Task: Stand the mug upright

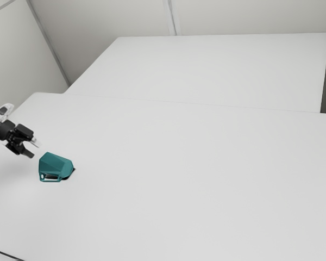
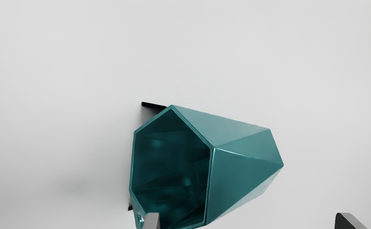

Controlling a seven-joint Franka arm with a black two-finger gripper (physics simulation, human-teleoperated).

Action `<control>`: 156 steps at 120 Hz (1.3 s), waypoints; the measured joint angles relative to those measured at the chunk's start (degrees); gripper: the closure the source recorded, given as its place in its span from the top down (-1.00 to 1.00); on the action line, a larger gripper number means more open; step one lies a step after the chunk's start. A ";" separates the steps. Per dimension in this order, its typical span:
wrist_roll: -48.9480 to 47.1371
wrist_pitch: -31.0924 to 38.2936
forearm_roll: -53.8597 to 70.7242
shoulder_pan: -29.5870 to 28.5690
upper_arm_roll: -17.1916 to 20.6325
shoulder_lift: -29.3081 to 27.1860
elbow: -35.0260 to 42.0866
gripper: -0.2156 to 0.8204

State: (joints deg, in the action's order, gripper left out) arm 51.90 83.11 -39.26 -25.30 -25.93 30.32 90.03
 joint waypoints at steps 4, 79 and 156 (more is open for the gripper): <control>0.50 0.05 -0.70 0.00 0.00 0.38 0.09 0.58; 6.20 -0.13 -5.77 -1.76 4.22 0.47 5.31 -0.31; 7.86 -1.90 -5.63 -0.03 5.09 -7.52 8.31 -0.90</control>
State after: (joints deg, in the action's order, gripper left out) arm 59.75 81.21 -44.89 -25.33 -20.84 22.80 98.34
